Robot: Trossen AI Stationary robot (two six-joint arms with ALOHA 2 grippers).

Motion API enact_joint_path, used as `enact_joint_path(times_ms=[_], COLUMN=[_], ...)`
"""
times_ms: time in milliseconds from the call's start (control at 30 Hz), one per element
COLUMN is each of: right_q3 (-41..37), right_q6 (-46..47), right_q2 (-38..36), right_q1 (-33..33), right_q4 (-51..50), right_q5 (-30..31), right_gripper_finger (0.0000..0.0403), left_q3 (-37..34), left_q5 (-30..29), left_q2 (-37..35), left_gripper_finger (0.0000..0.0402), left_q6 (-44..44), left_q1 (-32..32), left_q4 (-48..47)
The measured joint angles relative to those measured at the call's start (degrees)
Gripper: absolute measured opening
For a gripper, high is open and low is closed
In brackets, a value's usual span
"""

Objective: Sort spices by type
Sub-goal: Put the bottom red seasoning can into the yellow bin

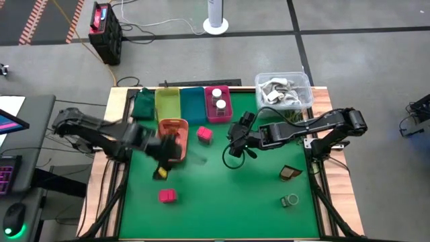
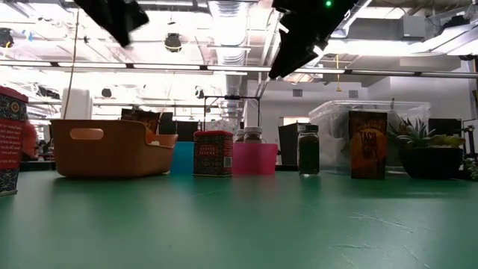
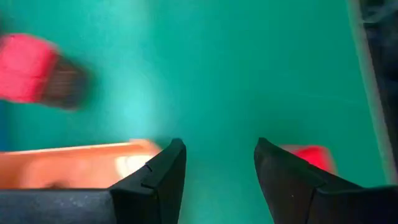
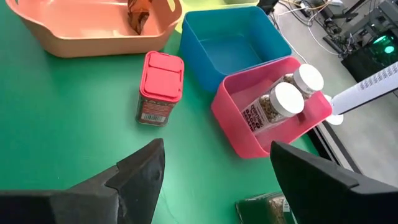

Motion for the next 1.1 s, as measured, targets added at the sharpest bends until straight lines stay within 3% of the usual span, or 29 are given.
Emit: enact_joint_path(times_ms=[267, 467, 667, 900, 1100], right_q3=[0.0, 0.0, 0.0, 0.0, 0.0], right_q6=[0.6, 0.6, 0.4, -0.1, -0.3], right_q2=[0.0, 0.0, 0.0, 0.0, 0.0], right_q1=[-0.1, -0.1, -0.1, -0.1, -0.1], right_q4=[0.1, 1.1, 2.5, 2.5, 2.6], right_q5=[0.0, 0.0, 0.0, 0.0, 0.0], right_gripper_finger=[0.0321, 0.0321, 0.0321, 0.0321, 0.0321], left_q3=[0.0, 0.0, 0.0, 0.0, -2.8], left_q5=[-12.2, -20.3, -22.1, -22.7, -22.3], left_q2=[0.9, 8.7, 14.9, 15.0, 15.0], left_gripper_finger=[0.0181, 0.0188, 0.0228, 0.0287, 0.0304], left_q6=[-21.2, -26.6, -30.4, -36.9, -41.3], left_q1=[-19.4, -29.1, -30.9, -30.3, -30.2], left_q4=[4.1, 5.5, 5.4, 5.0, 5.0])
